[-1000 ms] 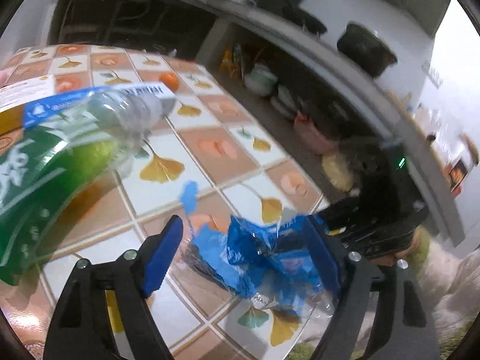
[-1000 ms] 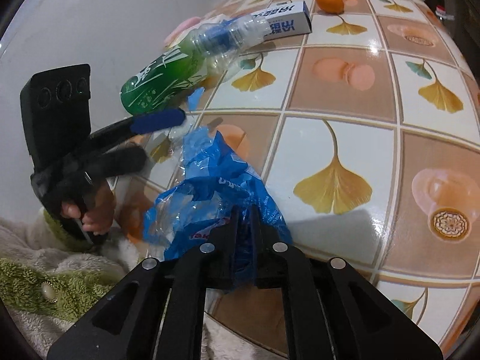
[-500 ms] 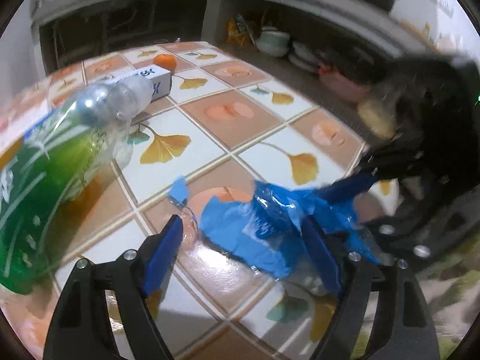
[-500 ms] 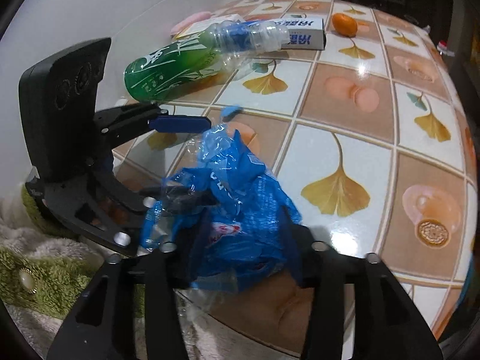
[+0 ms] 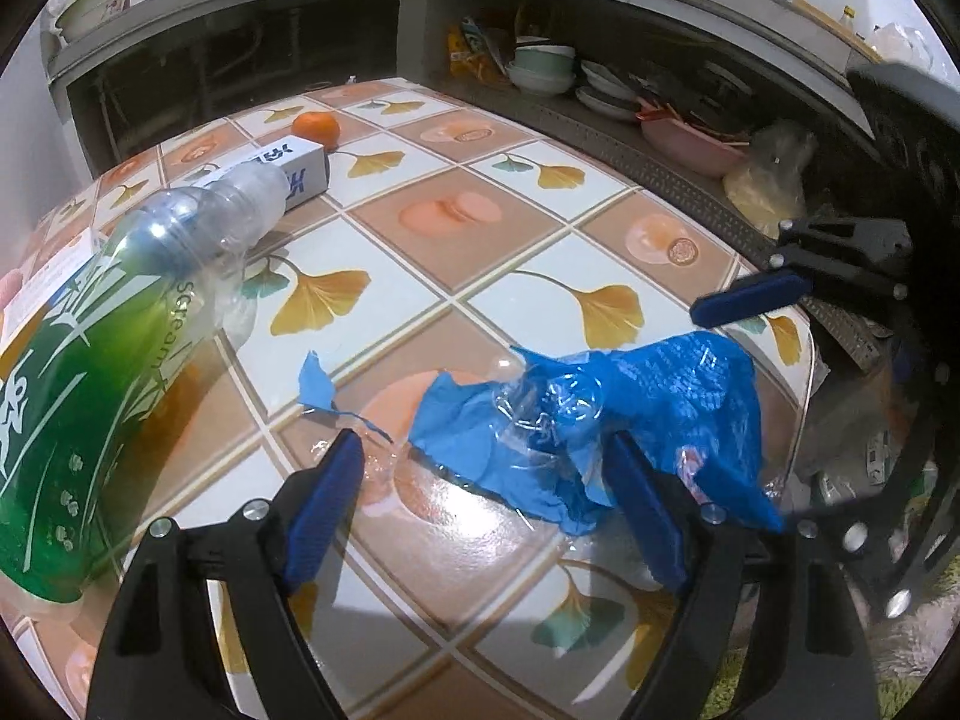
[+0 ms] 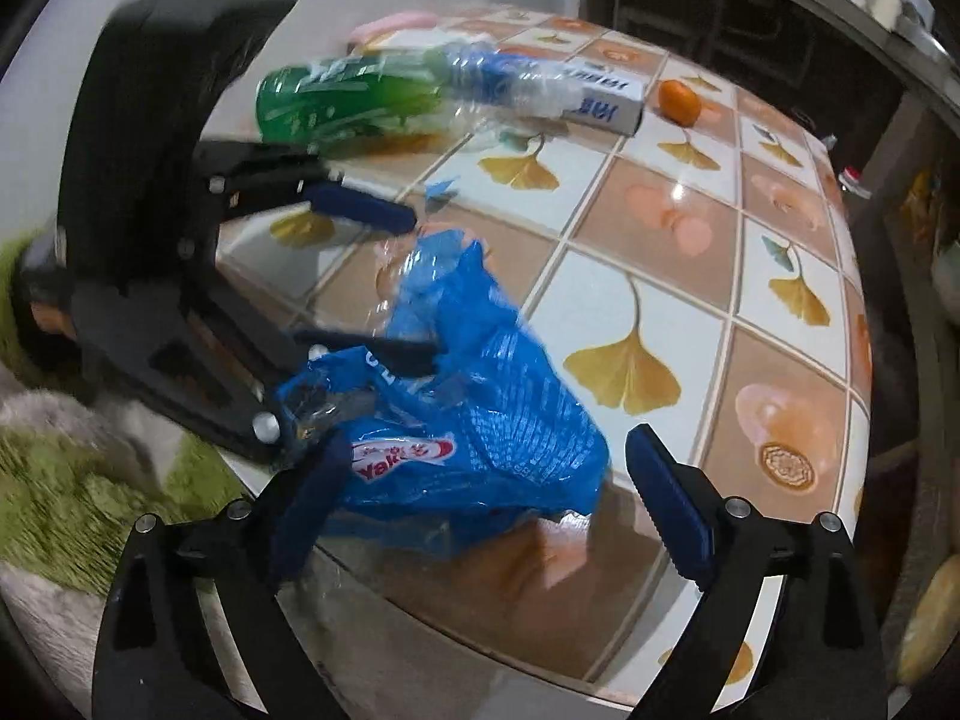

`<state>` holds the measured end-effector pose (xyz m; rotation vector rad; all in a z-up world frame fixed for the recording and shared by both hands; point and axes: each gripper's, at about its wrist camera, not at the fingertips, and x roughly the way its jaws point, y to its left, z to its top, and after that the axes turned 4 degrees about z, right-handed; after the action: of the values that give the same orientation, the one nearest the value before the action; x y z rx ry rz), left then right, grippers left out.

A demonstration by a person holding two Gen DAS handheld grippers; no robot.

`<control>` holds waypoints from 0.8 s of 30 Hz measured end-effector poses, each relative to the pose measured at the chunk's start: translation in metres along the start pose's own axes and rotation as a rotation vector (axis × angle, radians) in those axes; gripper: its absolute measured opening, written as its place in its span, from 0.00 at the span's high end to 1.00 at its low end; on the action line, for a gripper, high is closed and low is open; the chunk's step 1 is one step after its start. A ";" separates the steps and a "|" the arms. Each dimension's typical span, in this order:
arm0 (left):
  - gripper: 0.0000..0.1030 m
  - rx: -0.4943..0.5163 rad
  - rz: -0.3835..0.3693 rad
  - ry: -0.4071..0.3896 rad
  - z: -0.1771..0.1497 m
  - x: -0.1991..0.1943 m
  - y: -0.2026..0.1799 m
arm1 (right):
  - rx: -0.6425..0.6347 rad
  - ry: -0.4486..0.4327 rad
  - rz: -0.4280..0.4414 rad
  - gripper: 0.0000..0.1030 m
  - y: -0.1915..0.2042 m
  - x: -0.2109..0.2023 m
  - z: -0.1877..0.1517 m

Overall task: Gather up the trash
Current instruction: 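Grasp the green bottle with the left tool while the right tool holds the bag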

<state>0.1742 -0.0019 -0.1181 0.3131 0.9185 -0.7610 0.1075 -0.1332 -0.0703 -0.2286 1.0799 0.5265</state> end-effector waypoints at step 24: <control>0.05 0.088 0.189 -0.231 0.038 -0.077 0.046 | 0.060 -0.015 -0.022 0.43 0.004 0.012 0.000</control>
<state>0.2006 0.0443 -0.0367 0.3749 0.6294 -0.6485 0.1095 -0.1259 -0.0805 -0.1834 1.0756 0.4746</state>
